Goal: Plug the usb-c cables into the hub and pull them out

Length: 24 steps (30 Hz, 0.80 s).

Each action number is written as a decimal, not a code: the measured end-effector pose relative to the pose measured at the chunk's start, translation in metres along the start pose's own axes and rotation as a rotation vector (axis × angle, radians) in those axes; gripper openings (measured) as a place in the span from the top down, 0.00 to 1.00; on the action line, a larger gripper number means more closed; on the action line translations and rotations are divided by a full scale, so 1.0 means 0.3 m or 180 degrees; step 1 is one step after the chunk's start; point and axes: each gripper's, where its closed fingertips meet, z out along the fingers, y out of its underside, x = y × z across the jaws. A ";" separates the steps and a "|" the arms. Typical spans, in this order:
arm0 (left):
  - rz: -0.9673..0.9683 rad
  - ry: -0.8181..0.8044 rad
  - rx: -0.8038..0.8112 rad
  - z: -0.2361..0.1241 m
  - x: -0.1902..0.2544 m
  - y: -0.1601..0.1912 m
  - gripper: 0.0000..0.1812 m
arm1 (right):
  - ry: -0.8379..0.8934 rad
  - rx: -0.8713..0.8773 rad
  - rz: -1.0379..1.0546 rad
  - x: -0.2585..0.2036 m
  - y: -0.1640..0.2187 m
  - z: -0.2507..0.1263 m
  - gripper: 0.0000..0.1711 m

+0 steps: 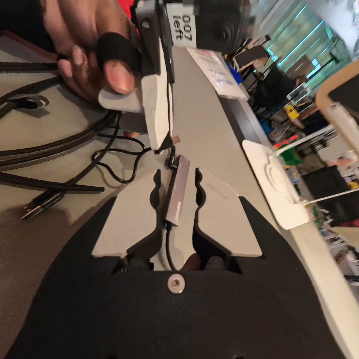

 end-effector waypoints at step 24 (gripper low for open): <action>0.0067 0.0179 -0.0429 0.008 0.041 0.067 0.95 | 0.0139 -0.0174 -0.1428 -0.092 -0.049 0.035 0.85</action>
